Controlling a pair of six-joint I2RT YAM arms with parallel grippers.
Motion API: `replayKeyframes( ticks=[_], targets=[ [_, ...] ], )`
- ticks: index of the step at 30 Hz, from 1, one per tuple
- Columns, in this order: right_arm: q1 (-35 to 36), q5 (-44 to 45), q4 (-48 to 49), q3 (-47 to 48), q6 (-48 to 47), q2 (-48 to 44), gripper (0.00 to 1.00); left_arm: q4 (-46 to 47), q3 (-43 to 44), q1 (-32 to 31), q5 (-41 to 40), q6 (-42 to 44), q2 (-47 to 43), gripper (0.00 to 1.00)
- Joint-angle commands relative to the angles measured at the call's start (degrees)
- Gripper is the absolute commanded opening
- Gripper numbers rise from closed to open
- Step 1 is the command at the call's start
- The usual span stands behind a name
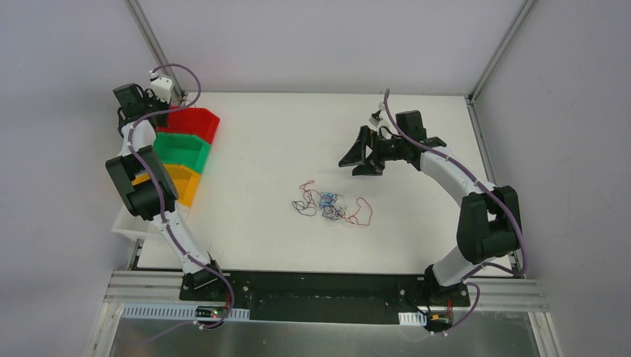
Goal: Untangle the cables
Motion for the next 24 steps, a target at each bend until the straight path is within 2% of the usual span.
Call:
replayKeyframes(
  ticks=[1,8,14,17,24],
  targets=[
    [-0.26,-2.23,0.64,1.39,0.11,1.15,0.96,-0.01,3.63,-1.59,-2.56,2.13,1.44,0.00],
    [-0.22,-2.47,0.99,1.68,0.60,2.07,0.96,-1.32,12.21,-3.55,-6.65,-2.53,6.03,0.00],
    [-0.27,-2.49,0.86,1.06,0.08,1.84,0.96,-2.33,17.20,-5.16,-8.89,-1.11,9.68,0.00],
    [-0.26,-2.47,0.61,0.78,-0.25,1.60,0.96,-2.71,16.73,-5.32,-8.60,-0.65,9.84,0.00],
    [-0.46,-2.53,0.07,0.34,-0.93,0.94,0.96,-2.93,9.55,-5.01,-8.62,2.38,5.82,0.00]
  ],
)
